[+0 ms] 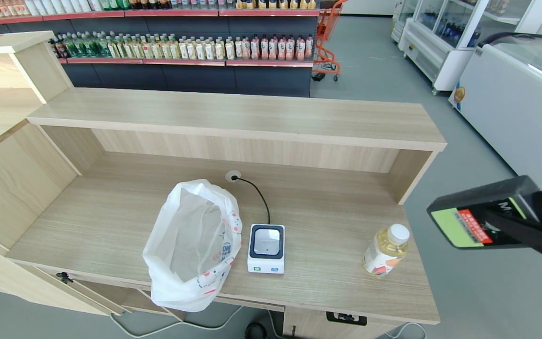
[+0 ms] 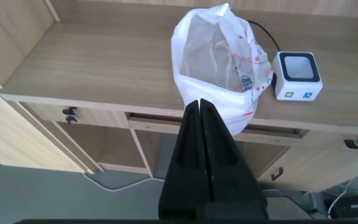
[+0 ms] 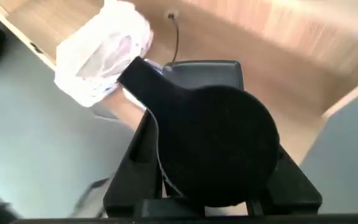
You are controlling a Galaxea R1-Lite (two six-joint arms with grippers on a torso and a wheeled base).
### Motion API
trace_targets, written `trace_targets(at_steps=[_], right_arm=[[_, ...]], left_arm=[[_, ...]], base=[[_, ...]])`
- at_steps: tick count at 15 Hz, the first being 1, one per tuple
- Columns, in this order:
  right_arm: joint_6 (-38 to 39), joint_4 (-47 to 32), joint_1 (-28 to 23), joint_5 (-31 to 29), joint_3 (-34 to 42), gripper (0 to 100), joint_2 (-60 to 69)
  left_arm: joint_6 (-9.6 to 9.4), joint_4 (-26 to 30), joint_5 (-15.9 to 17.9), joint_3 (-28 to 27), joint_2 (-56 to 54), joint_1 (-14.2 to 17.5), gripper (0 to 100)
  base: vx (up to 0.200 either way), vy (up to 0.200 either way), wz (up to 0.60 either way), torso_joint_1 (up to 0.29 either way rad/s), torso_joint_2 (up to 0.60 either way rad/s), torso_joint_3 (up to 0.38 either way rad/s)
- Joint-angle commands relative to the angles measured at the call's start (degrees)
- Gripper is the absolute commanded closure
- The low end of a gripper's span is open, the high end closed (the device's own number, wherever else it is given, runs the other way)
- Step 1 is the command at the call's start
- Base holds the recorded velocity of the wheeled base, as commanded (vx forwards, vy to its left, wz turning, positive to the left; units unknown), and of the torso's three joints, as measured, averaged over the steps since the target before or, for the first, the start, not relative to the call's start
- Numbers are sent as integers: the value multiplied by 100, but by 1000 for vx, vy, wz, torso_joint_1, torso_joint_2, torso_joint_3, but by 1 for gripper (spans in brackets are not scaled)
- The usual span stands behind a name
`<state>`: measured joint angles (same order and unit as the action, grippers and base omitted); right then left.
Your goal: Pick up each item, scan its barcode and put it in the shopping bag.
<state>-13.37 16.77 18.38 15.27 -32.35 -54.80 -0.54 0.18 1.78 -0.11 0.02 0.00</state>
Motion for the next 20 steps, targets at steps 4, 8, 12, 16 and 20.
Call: trace_targets(at_steps=[4, 8, 12, 16, 20], right_arm=[[2875, -1062, -63, -112, -166, 100, -1138], [2937, -1027, -54, -112, -122, 100, -1437], [2937, -1018, -54, -112, 1, 100, -1455], [2946, -1018, -63, -112, 186, 100, -1235], [2928, -1018, -98, -112, 177, 100, -1112]], left_arm=[[1, -1, -2, 2, 6, 0, 100], [1, -1, -2, 2, 6, 0, 100], [1, 8, 7, -7, 6, 0, 100], [-8, 8, -2, -7, 6, 0, 100], [-8, 8, -2, 2, -2, 0, 100]], base=[[0, 0, 0, 0, 0, 0], [0, 0, 0, 0, 0, 0], [0, 0, 0, 0, 0, 0], [0, 0, 0, 0, 0, 0], [0, 100, 0, 1, 2, 1]])
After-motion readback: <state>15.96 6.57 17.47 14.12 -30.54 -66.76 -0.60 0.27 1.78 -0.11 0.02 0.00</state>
